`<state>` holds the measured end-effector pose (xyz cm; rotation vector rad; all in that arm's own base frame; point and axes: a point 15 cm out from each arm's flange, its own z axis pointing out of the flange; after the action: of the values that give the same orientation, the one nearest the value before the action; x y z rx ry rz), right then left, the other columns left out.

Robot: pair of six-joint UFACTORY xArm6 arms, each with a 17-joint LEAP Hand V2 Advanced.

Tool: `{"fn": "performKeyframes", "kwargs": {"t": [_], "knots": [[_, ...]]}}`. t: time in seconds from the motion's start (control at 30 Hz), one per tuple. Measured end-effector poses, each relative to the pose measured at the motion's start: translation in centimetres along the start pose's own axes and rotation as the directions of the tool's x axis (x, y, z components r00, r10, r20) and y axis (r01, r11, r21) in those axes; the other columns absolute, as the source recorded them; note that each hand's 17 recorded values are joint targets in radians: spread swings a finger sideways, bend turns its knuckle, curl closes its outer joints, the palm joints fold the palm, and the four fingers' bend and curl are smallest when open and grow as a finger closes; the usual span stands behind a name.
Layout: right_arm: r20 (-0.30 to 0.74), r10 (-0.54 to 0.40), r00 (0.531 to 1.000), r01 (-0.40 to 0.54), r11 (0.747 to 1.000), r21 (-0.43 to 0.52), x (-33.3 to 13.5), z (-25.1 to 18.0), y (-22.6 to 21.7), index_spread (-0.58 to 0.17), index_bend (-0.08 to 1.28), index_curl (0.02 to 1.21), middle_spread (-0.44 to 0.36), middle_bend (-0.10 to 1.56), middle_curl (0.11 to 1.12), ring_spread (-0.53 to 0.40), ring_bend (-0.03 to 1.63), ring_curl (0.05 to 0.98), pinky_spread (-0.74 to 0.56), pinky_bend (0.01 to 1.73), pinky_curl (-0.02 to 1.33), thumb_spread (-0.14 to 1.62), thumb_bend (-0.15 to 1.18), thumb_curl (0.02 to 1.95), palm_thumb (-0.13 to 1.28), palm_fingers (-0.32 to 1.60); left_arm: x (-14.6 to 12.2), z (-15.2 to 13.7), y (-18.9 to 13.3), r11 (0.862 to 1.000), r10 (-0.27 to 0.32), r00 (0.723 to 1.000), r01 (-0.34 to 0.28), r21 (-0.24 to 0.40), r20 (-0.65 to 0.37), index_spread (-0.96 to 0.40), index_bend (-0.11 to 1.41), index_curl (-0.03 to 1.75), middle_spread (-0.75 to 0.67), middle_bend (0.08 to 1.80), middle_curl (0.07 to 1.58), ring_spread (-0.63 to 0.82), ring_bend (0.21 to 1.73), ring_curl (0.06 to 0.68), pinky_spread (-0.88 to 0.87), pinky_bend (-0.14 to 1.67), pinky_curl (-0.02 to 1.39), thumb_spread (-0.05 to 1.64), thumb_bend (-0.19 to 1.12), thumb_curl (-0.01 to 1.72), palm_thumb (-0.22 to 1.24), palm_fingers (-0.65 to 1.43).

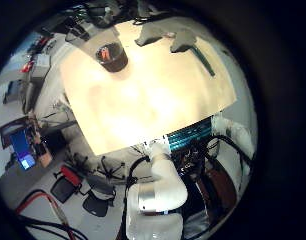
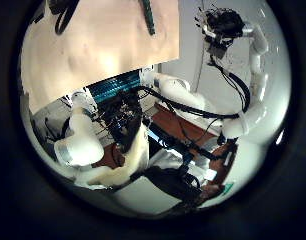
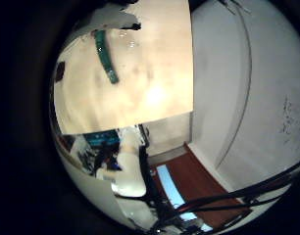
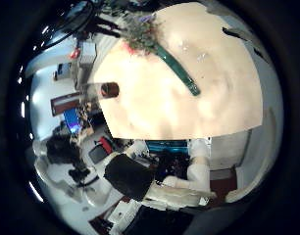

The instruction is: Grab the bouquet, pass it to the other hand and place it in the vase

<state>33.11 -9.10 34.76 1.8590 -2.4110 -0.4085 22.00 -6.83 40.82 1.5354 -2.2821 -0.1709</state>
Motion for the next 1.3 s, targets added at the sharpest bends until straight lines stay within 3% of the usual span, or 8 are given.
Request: {"fn": "performKeyframes", "kwargs": {"t": [0.17,0.3,0.53,0.67,0.87,1.3], "knots": [[0.051,0.036,0.998,-0.033,0.998,-0.055,0.1,3.1,-2.4,-0.259,0.17,0.28,0.001,0.52,0.43,-0.107,1.06,0.303,0.10,0.96,0.11,1.13,-0.02,0.28,0.09,0.53,-0.2,0.9,0.3,0.999,0.047,0.999,-0.047,-0.015,0.002,-0.02,0.18,0.36,0.38,0.18,0.30,0.55,0.54,0.196,0.62,0.49,0.13,1.13,-0.02,0.30,0.30,0.08],[0.091,0.070,0.993,-0.057,0.990,-0.132,-0.4,8.1,-2.5,-0.247,0.17,0.29,0.008,0.53,0.43,-0.101,1.07,0.305,0.10,1.00,0.09,1.13,-0.01,0.29,0.12,0.50,-1.6,2.0,0.8,0.998,0.054,0.998,-0.053,-0.031,0.034,-0.02,0.18,0.36,0.38,0.19,0.30,0.55,0.54,0.195,0.62,0.48,0.13,1.13,-0.02,0.30,0.29,0.08],[0.083,0.085,0.993,-0.085,0.996,-0.009,-1.0,12.8,-7.1,-0.230,0.20,0.32,0.022,0.59,0.45,-0.096,1.07,0.305,0.10,1.02,0.05,1.12,-0.01,0.32,0.23,0.52,-1.6,2.1,0.1,0.998,0.059,0.998,-0.059,-0.009,0.038,-0.02,0.18,0.36,0.38,0.19,0.30,0.55,0.54,0.197,0.62,0.48,0.13,1.13,-0.02,0.30,0.28,0.08],[0.074,0.077,0.994,-0.073,0.996,-0.051,-1.7,15.8,-7.8,-0.227,0.21,0.34,0.025,0.60,0.46,-0.095,1.07,0.308,0.09,1.02,0.03,1.11,-0.01,0.33,0.27,0.53,-1.6,2.0,-0.4,0.998,0.059,0.998,-0.059,-0.012,0.028,-0.02,0.18,0.36,0.37,0.19,0.30,0.55,0.54,0.199,0.62,0.48,0.14,1.13,-0.02,0.30,0.27,0.08],[0.063,0.077,0.995,-0.071,0.993,-0.094,-2.6,17.7,-7.8,-0.219,0.20,0.37,0.027,0.60,0.46,-0.094,1.07,0.310,0.08,1.04,-0.01,1.11,-0.02,0.34,0.33,0.51,-1.3,2.0,-0.8,0.998,0.062,0.998,-0.062,-0.017,0.020,-0.02,0.18,0.36,0.37,0.19,0.30,0.55,0.53,0.200,0.62,0.48,0.14,1.13,-0.02,0.30,0.27,0.08],[0.029,0.060,0.998,-0.058,0.994,-0.089,-4.4,19.9,-9.2,-0.202,0.20,0.40,0.028,0.63,0.47,-0.103,1.10,0.317,0.07,1.04,-0.01,1.11,-0.01,0.36,0.43,0.48,-1.4,2.2,-0.9,0.998,0.051,0.999,-0.050,-0.022,0.012,-0.02,0.18,0.35,0.37,0.19,0.30,0.55,0.53,0.203,0.61,0.48,0.14,1.13,-0.02,0.30,0.27,0.08]]}}
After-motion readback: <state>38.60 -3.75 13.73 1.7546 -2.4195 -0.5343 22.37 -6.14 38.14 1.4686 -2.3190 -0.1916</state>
